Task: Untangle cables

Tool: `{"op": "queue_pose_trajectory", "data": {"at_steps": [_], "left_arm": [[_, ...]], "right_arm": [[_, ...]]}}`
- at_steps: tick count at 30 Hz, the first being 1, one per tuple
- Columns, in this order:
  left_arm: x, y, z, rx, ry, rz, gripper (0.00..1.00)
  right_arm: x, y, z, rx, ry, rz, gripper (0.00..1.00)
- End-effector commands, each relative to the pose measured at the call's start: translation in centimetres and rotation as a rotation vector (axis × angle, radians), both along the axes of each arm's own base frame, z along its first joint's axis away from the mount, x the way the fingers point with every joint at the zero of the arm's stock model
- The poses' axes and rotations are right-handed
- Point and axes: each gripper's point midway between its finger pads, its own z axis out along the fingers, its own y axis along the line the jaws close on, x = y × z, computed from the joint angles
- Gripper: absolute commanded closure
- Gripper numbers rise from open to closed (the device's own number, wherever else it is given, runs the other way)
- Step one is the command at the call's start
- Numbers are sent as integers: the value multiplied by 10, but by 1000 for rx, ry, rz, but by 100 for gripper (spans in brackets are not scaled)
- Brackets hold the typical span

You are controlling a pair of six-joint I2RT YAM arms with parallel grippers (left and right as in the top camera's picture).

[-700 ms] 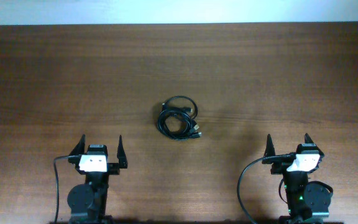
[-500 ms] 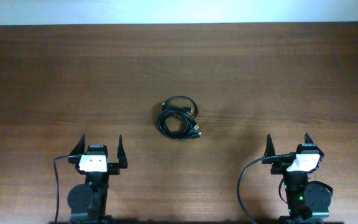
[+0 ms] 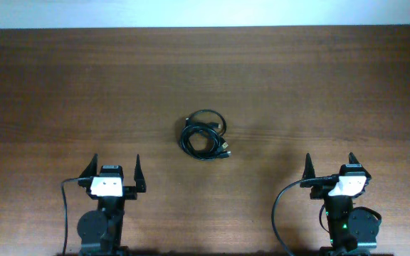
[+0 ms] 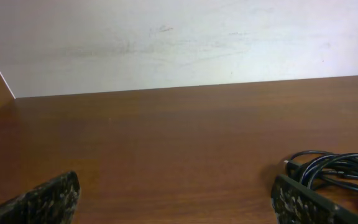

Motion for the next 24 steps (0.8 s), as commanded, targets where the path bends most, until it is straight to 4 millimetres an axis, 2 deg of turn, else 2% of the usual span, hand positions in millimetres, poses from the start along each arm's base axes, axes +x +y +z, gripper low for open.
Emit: {"op": "queue_pose_trajectory", "data": {"at_steps": [1,22,24], "left_arm": [[0,-1,-1,15,4,-10,1],[0,-1,-1,15,4,-10,1],[0,6,-2,18,4,28,1]], "right_arm": [[0,0,-2,5,4,3,1],[0,0,-2,5,4,3,1],[0,0,-2,4,3,1,1]]}}
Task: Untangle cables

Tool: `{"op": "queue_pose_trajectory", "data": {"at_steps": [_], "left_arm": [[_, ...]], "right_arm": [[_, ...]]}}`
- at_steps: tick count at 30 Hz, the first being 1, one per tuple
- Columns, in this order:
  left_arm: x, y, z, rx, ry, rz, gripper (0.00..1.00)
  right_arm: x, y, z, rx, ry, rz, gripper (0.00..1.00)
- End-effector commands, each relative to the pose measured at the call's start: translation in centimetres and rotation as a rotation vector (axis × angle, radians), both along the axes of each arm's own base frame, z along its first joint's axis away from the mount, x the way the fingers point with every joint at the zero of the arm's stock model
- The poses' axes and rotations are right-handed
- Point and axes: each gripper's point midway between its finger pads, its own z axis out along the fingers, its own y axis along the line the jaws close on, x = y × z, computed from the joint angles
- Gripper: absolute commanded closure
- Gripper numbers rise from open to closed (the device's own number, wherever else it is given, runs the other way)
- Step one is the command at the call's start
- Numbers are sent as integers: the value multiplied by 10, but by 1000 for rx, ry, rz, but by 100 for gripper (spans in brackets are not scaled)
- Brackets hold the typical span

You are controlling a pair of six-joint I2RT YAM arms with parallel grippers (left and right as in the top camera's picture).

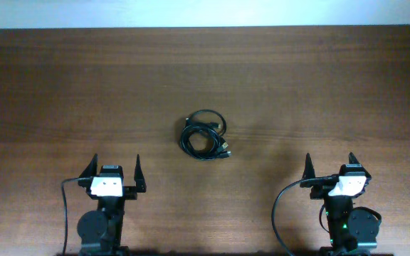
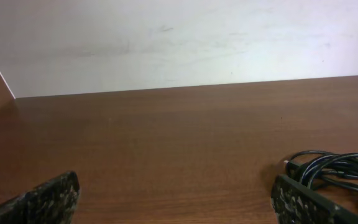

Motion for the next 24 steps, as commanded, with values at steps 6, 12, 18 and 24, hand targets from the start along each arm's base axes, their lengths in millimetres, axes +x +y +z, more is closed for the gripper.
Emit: {"op": "queue_pose_trajectory", "data": {"at_steps": [6,12,18,24], "left_arm": [[-4,-35,31,-109,-100,-202,1],[-24,-38,113,-188,-246,-227,1],[-35,-42,147,-207,-130,-240,1],[-15,-54,160,-259,122,-287,1]], "right_arm": [[-10,49,46,0,-164,294,1],[-22,44,88,0,-131,261,1],[-25,32,108,-50,107,198,1],[-20,30,158,-25,321,187,1]]}}
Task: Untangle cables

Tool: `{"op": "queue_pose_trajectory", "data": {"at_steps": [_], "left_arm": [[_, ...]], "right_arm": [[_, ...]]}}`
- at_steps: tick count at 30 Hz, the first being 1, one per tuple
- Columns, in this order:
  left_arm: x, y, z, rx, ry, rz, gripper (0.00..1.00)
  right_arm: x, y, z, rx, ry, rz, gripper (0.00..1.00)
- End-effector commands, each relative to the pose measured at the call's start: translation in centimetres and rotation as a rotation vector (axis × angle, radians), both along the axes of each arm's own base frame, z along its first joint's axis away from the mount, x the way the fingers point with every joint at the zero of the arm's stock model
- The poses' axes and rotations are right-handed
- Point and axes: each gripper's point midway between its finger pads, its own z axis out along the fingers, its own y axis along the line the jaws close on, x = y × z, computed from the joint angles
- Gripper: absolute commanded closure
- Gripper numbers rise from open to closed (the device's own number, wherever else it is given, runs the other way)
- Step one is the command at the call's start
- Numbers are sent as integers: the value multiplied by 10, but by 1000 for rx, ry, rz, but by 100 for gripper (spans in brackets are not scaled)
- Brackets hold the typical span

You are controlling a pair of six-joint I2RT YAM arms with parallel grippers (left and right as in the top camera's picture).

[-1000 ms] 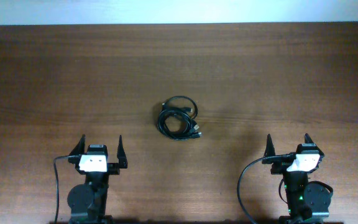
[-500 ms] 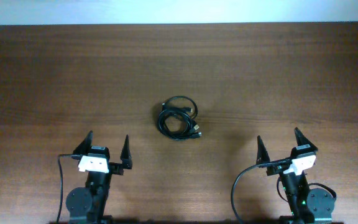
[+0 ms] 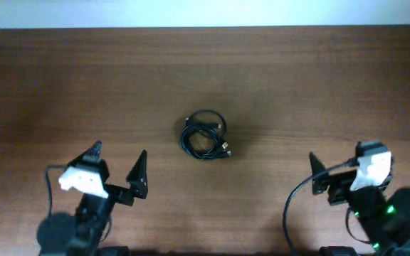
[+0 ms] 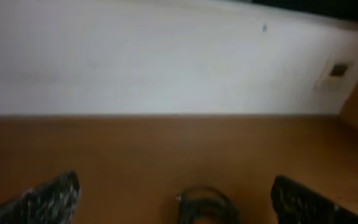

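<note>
A small tangled coil of black cables (image 3: 204, 136) lies in the middle of the wooden table (image 3: 319, 78). My left gripper (image 3: 117, 163) stands open at the front left, turned toward the coil, nothing between its fingers. In the left wrist view the coil (image 4: 207, 204) shows blurred at the bottom centre, ahead of the wide-apart fingertips (image 4: 48, 199). My right gripper (image 3: 337, 165) is at the front right, open and empty, its arm tilted to the right.
A white wall (image 4: 166, 68) runs along the table's far edge. Each arm's own black cable (image 3: 288, 213) loops near its base at the front edge. The brown tabletop stretches bare around the coil.
Both arms have moved. The left gripper has turned right toward the coil, which now sits centred in its wrist view. The right arm has shifted right and tilted. The coil lies unchanged.
At both earlier moments the two grippers stood open at the front, facing straight ahead, with the coil at the right edge of the left wrist view. Now the left gripper faces the coil and the right arm has swung outward.
</note>
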Motion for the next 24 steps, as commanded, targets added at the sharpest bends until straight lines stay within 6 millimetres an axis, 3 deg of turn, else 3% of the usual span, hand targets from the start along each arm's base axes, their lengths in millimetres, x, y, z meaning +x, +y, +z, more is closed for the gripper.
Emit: {"op": "queue_pose_trajectory", "data": {"at_steps": [1,6,11,16,18,20,22,24], "left_arm": [[13,-4,19,-19,112,-28,1],[12,-8,27,-38,281,-54,1],[-1,-9,-1,-50,418,-51,1],[-5,-9,-11,-54,462,-50,1],[-3,-9,-13,-55,471,-50,1],[0,-9,-16,-58,488,-54,1],[0,-16,-15,-72,485,-93,1],[0,-17,-14,-74,483,-99,1]], "right_arm": [[2,0,28,-2,81,1,1],[-11,23,44,60,183,131,1],[-36,62,40,182,250,352,1],[-19,61,47,215,229,326,1],[-5,60,34,238,299,313,5],[20,60,9,307,442,271,6],[49,61,-28,341,599,247,6],[64,68,-57,349,705,256,6]]}}
